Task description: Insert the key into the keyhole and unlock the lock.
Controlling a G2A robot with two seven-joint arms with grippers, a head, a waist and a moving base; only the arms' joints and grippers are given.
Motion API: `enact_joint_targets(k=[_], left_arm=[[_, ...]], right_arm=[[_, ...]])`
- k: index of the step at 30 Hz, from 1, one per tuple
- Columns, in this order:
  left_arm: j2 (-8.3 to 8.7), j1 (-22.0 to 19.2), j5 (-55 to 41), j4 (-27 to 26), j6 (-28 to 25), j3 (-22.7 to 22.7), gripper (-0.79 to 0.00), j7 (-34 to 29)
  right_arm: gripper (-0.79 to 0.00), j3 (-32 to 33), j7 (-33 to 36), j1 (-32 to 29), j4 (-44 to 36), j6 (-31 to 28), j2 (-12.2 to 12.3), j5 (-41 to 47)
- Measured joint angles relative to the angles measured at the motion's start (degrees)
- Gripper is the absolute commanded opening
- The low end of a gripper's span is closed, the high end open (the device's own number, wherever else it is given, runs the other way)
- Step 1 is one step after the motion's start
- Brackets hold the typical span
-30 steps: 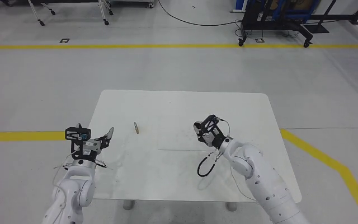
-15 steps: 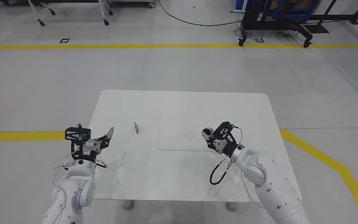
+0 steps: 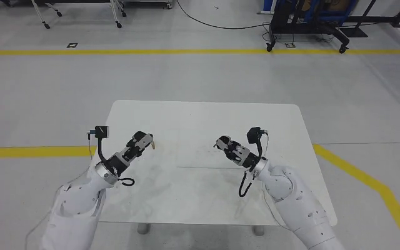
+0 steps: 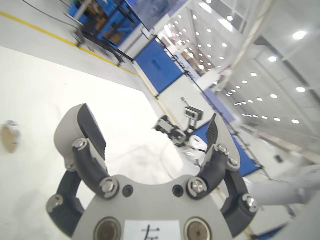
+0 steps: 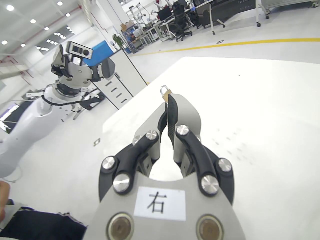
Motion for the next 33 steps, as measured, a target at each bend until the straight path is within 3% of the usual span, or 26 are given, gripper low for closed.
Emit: enact_joint_targets(k=[4, 11, 13, 15, 17, 21, 25, 33], left_arm=[[-0.92, -6.5, -9.4, 5.6, 2.9, 7.0, 0.000, -5.0], [-3.62, -18.8, -15.0, 21.1, -0.3, 19.6, 0.000, -6.6], [-4.38, -21.0, -16.1, 23.8, -1.5, 22.1, -0.037, -6.2], [-5.02, -22.9, -17.5, 26.1, -2.7, 24.2, -0.151, -6.4], [-5.59, -24.7, -16.6, 28.3, -3.4, 26.0, -0.191, -6.3], [-6.21, -27.0, -9.1, 31.1, -6.1, 28.6, -0.403, -3.3], [-6.71, -27.5, -5.0, 32.6, -7.8, 30.1, -0.406, -0.6], [-7.26, -28.2, -5.8, 34.4, -9.8, 31.5, -0.416, -2.0]], right_arm=[[-0.785, -0.8, 1.7, 2.4, 3.5, -4.1, -0.3, 8.4], [-0.785, -1.7, 11.9, 5.4, 8.3, -11.2, 0.1, 26.4], [-0.785, -2.1, 14.7, 6.3, 9.7, -11.4, 0.2, 30.4], [-0.785, -2.7, 17.5, 7.1, 10.9, -11.5, 0.2, 34.1], [-0.785, -3.3, 19.9, 7.9, 12.1, -12.0, 0.3, 36.9], [-0.785, -4.2, 23.0, 9.2, 14.3, -13.1, 0.2, 41.7], [-0.785, -5.3, 24.8, 10.6, 16.4, -13.3, 0.0, 44.7], [-0.785, -8.0, 24.0, 13.3, 18.9, -12.6, -0.8, 42.7]])
